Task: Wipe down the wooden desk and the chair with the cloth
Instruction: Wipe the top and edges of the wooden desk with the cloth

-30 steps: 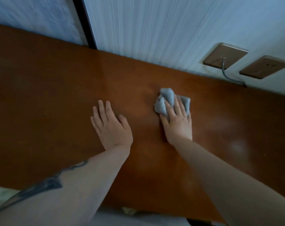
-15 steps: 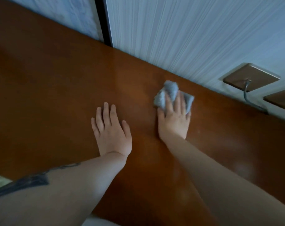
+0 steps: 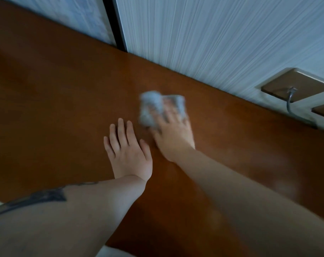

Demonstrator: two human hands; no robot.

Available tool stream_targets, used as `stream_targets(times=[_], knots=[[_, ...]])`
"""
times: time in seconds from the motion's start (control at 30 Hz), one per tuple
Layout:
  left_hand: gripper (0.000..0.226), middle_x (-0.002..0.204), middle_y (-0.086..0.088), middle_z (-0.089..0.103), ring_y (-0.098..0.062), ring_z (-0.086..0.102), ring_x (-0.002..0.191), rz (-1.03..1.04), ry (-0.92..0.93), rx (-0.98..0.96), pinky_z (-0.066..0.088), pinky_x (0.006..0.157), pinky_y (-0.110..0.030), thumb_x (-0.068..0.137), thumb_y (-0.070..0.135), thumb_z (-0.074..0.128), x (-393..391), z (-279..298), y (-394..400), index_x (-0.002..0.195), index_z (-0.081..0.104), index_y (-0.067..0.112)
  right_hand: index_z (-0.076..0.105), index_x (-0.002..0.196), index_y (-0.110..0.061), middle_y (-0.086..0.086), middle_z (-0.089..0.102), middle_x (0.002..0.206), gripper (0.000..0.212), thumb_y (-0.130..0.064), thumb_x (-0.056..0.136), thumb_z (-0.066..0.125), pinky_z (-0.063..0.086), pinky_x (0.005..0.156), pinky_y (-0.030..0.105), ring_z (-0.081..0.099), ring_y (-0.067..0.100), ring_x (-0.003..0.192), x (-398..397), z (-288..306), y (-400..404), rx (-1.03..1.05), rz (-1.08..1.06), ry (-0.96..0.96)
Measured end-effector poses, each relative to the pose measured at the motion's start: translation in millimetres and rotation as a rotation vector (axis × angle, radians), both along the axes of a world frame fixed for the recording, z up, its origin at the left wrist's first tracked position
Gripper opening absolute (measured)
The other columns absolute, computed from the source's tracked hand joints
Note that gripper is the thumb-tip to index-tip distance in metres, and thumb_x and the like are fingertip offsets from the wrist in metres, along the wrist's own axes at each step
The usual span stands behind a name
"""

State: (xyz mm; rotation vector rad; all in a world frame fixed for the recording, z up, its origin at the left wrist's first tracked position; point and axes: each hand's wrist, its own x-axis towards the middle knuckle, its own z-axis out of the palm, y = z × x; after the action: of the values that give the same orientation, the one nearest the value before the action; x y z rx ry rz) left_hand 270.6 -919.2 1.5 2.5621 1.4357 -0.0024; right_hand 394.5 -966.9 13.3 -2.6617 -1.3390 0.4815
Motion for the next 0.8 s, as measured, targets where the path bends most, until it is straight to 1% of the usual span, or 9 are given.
stream_targets(times=[0.07, 0.1, 0.23, 0.3, 0.47, 0.53, 0.63, 0.67, 0.8], knots=[[0.055, 0.158, -0.009, 0.025, -0.029, 0.015, 0.146, 0.003, -0.001, -0.015, 0.012, 0.119, -0.051, 0.095, 0.031, 0.035, 0, 0, 0, 0.146, 0.033, 0.011, -0.001, 0.153, -0.042, -0.004, -0.008, 0.163, 0.058, -0.046, 0.103, 0.029, -0.011, 0.116, 0.043, -0.013, 0.015, 0.149, 16, 9, 17, -0.019, 0.384, 0.017], [0.055, 0.158, -0.008, 0.024, -0.028, 0.014, 0.147, 0.003, 0.001, -0.020, 0.012, 0.119, -0.051, 0.095, 0.031, 0.036, 0, 0, 0, 0.147, 0.031, 0.012, 0.000, 0.153, -0.043, -0.004, -0.007, 0.163, 0.058, -0.046, 0.103, 0.030, -0.011, 0.116, 0.043, -0.011, 0.014, 0.149, 31, 7, 22, -0.043, 0.397, 0.031], [0.057, 0.158, -0.008, 0.025, -0.028, 0.014, 0.147, -0.002, -0.008, -0.002, 0.011, 0.119, -0.050, 0.095, 0.035, 0.028, -1, -2, 1, 0.147, 0.031, 0.013, 0.017, 0.153, -0.042, -0.004, 0.009, 0.163, 0.056, -0.048, 0.100, 0.037, 0.007, 0.120, 0.045, 0.002, 0.014, 0.150, 52, -9, 0, 0.115, -0.363, 0.007], [0.059, 0.158, -0.008, 0.026, -0.028, 0.015, 0.147, -0.003, -0.022, -0.008, 0.010, 0.119, -0.050, 0.093, 0.035, 0.027, -2, -4, 1, 0.148, 0.032, 0.013, 0.014, 0.153, -0.041, -0.002, 0.006, 0.164, 0.057, -0.048, 0.100, 0.036, 0.006, 0.120, 0.047, 0.002, 0.016, 0.150, 19, -9, -11, 0.093, -0.488, -0.047], [0.057, 0.158, -0.006, 0.025, -0.027, 0.014, 0.147, -0.004, -0.074, -0.028, 0.008, 0.120, -0.048, 0.094, 0.031, 0.022, -3, -4, 3, 0.146, 0.033, 0.012, 0.000, 0.153, -0.042, -0.005, -0.009, 0.163, 0.056, -0.048, 0.103, 0.024, -0.014, 0.115, 0.040, -0.015, 0.012, 0.148, -8, 11, 4, -0.012, 0.302, 0.032], [0.054, 0.159, -0.005, 0.024, -0.026, 0.011, 0.148, -0.008, -0.109, -0.051, 0.006, 0.120, -0.047, 0.096, 0.029, 0.026, -5, -4, 3, 0.148, 0.032, 0.014, 0.003, 0.153, -0.043, -0.005, -0.007, 0.163, 0.056, -0.046, 0.103, 0.030, -0.012, 0.116, 0.041, -0.012, 0.012, 0.149, 14, 6, 10, -0.039, 0.228, 0.081], [0.059, 0.160, -0.002, 0.022, -0.022, 0.007, 0.149, 0.013, -0.213, -0.100, -0.001, 0.121, -0.042, 0.095, 0.037, 0.021, -7, -1, 6, 0.150, 0.031, 0.016, 0.015, 0.153, -0.041, -0.003, 0.005, 0.164, 0.055, -0.046, 0.102, 0.035, 0.000, 0.120, 0.044, -0.003, 0.013, 0.150, 1, -1, -6, 0.115, -0.337, 0.044], [0.061, 0.160, -0.001, 0.022, -0.020, 0.007, 0.149, 0.010, -0.262, -0.120, -0.003, 0.120, -0.040, 0.095, 0.040, 0.019, -8, 0, 7, 0.150, 0.031, 0.017, 0.015, 0.154, -0.040, -0.002, 0.004, 0.164, 0.056, -0.045, 0.102, 0.035, 0.001, 0.120, 0.044, -0.003, 0.014, 0.150, -19, -1, -12, 0.119, -0.409, -0.015], [0.066, 0.159, 0.005, 0.024, -0.009, 0.007, 0.148, 0.022, -0.527, -0.419, 0.000, 0.121, -0.036, 0.092, 0.047, 0.019, -20, 15, 17, 0.151, 0.031, 0.020, -0.009, 0.153, -0.034, 0.000, -0.018, 0.162, 0.068, -0.042, 0.100, 0.034, -0.008, 0.120, 0.045, -0.021, 0.015, 0.146, -100, 8, -23, -0.080, -0.037, 0.013]])
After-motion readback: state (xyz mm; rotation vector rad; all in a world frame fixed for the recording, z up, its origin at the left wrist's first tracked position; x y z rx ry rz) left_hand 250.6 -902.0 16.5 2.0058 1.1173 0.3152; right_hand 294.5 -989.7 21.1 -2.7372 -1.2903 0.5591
